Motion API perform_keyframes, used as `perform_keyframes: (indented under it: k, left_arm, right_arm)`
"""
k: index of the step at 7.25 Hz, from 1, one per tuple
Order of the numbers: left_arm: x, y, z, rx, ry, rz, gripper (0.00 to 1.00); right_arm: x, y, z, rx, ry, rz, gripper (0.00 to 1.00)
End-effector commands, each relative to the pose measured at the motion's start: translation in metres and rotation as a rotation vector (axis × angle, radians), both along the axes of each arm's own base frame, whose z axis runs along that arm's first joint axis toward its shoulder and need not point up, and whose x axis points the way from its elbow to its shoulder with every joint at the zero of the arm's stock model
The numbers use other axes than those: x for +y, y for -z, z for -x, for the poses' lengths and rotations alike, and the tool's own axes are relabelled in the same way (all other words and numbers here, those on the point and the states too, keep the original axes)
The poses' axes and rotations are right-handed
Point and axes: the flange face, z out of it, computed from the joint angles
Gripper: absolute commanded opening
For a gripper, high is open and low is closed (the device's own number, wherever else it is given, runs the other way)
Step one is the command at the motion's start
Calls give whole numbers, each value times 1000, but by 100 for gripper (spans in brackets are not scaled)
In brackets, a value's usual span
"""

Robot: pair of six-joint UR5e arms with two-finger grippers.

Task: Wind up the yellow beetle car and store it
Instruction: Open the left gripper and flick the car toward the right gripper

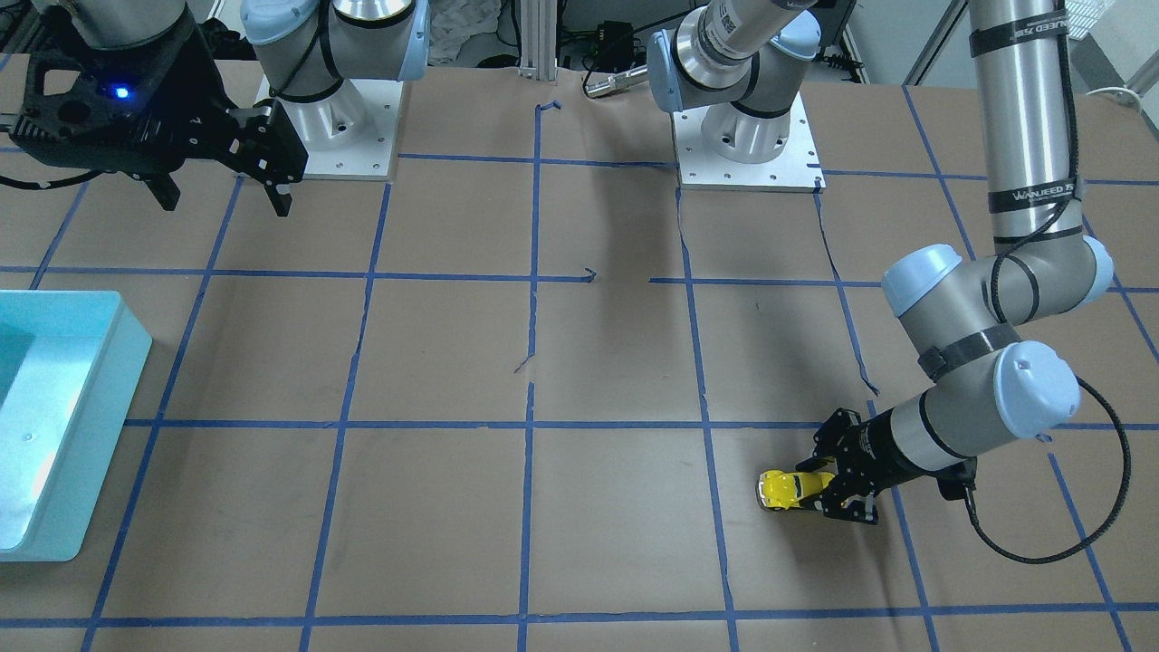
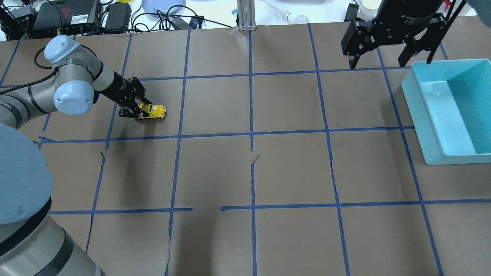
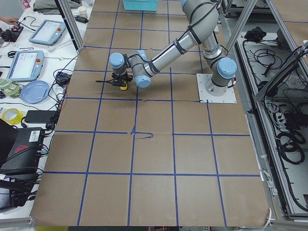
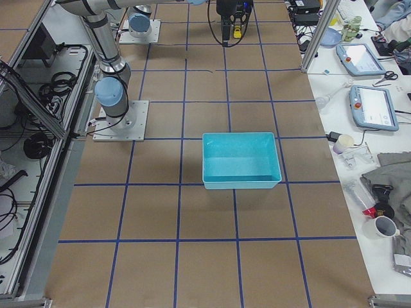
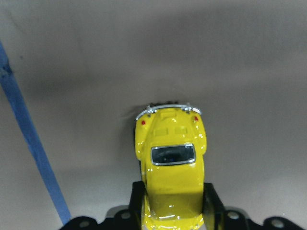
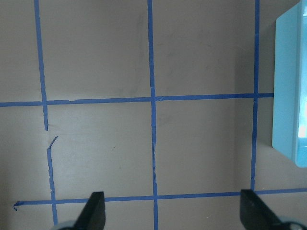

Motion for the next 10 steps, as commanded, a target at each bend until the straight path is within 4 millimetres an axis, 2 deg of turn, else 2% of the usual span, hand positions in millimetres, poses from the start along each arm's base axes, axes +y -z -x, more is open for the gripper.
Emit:
perform_keyframes:
  k: [1,3,4,5,6,8,9,10]
  left_arm:
    - [0,-14,4,-10,0,24,100]
    - [-1,-31,10,-16,10,45,98]
    - [0,-47,13,-47,42,69,96]
    - [4,-68,17,-146,213,118,96]
    - [10,-105,24,-258,436,181,98]
    - [27,-185,52,-399,889,288,100]
    - [42,-217,79,-375,1104,274,100]
    - [58,-246,86,-340,1197,236,100]
  right_arm:
    - [0,0,0,-1,0,-1,100]
    - [0,1,0,-1,0,-2,100]
    - [0,1,0,-2,0,-2,100]
    - [0,2,0,-2,0,-6,100]
    - [0,2,0,-4,-2,-6,100]
    - [-1,3,0,-2,-3,-7,100]
    - [-2,5,2,0,-12,-12,100]
    - [-6,9,4,10,-10,-18,100]
